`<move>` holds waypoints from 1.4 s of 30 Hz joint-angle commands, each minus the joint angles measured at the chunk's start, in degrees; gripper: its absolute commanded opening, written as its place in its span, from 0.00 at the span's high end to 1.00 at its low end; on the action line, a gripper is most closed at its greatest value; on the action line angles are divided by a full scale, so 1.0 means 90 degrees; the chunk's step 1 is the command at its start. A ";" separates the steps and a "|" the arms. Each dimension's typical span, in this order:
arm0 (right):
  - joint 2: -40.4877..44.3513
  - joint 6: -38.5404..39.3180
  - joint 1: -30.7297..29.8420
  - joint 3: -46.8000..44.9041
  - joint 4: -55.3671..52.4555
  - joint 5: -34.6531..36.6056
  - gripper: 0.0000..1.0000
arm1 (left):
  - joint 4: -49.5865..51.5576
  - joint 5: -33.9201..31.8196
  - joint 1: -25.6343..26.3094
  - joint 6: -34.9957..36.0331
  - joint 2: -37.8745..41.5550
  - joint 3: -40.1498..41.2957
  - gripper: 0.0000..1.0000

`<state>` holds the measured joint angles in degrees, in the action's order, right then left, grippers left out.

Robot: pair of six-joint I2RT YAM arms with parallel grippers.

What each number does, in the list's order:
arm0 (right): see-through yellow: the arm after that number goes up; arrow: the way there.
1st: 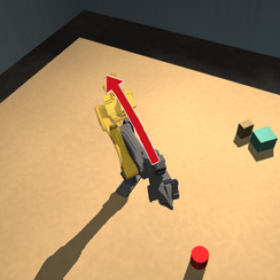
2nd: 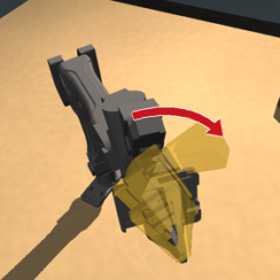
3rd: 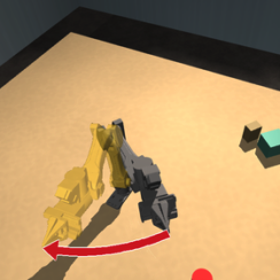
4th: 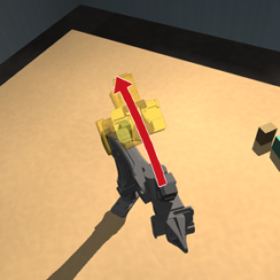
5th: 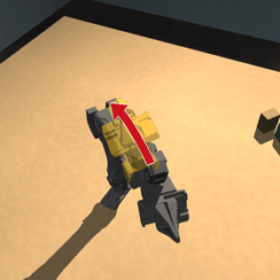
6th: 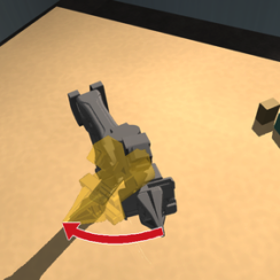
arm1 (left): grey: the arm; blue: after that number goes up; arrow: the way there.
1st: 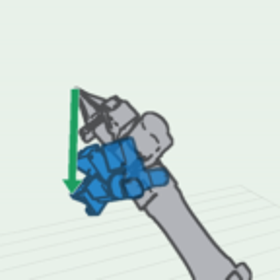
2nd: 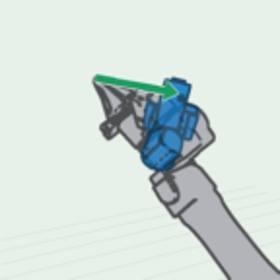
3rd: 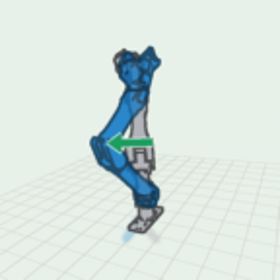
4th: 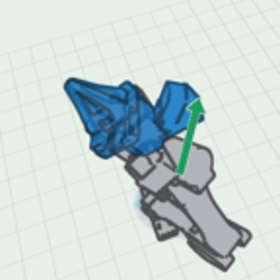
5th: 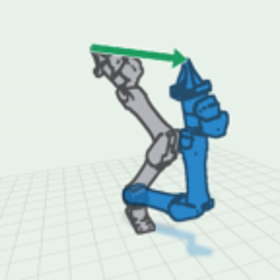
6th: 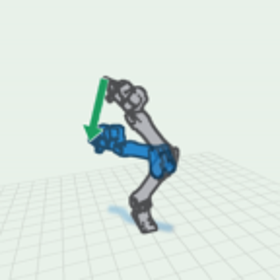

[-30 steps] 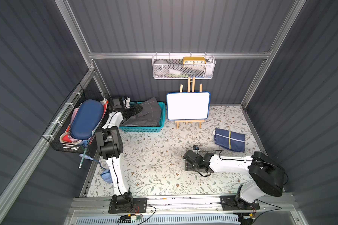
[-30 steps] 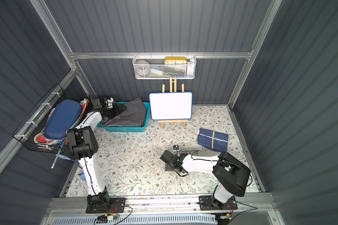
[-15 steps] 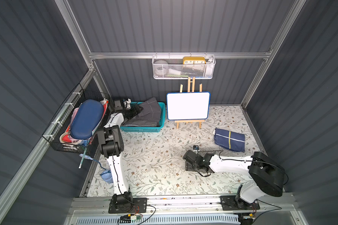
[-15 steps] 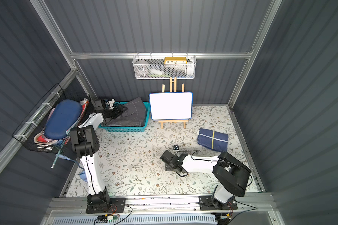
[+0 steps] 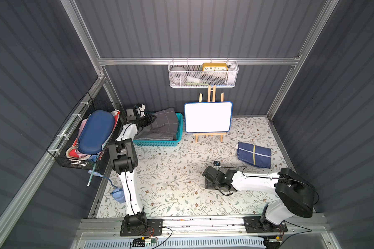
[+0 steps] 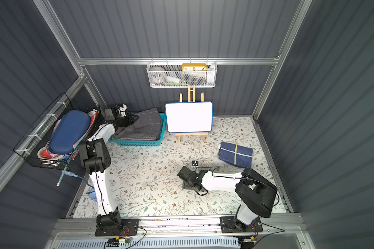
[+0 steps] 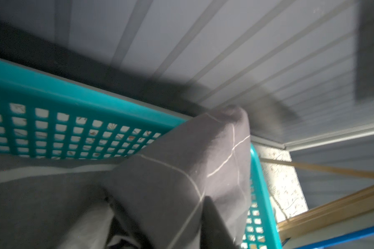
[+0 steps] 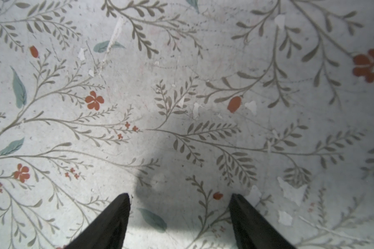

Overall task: Put the folded pillowcase in the basket
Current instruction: Place the pillowcase in the basket.

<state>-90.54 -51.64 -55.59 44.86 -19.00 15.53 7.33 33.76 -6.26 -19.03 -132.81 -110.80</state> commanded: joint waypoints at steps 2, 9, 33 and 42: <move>-0.0120 -0.0123 0.0005 -0.0160 -0.0080 -0.0233 0.22 | -0.0074 -0.0262 0.0275 0.0810 0.0691 -0.0115 0.99; -0.0146 -0.0126 -0.0005 -0.0119 -0.0073 -0.0279 0.22 | -0.0490 -0.0799 0.0936 0.2335 0.2161 0.0706 1.00; -0.0152 -0.0151 -0.0075 -0.0012 -0.0132 -0.0334 0.23 | 0.0707 0.0273 0.0669 0.4179 0.3172 0.1797 0.97; -0.0221 -0.0183 -0.0072 -0.0030 -0.0149 -0.0331 0.22 | 0.0920 -0.0313 0.0618 0.5007 0.1609 0.0909 0.96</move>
<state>-90.56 -51.86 -55.72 44.95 -18.85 15.27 14.96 32.88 -0.58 21.89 -117.49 -99.77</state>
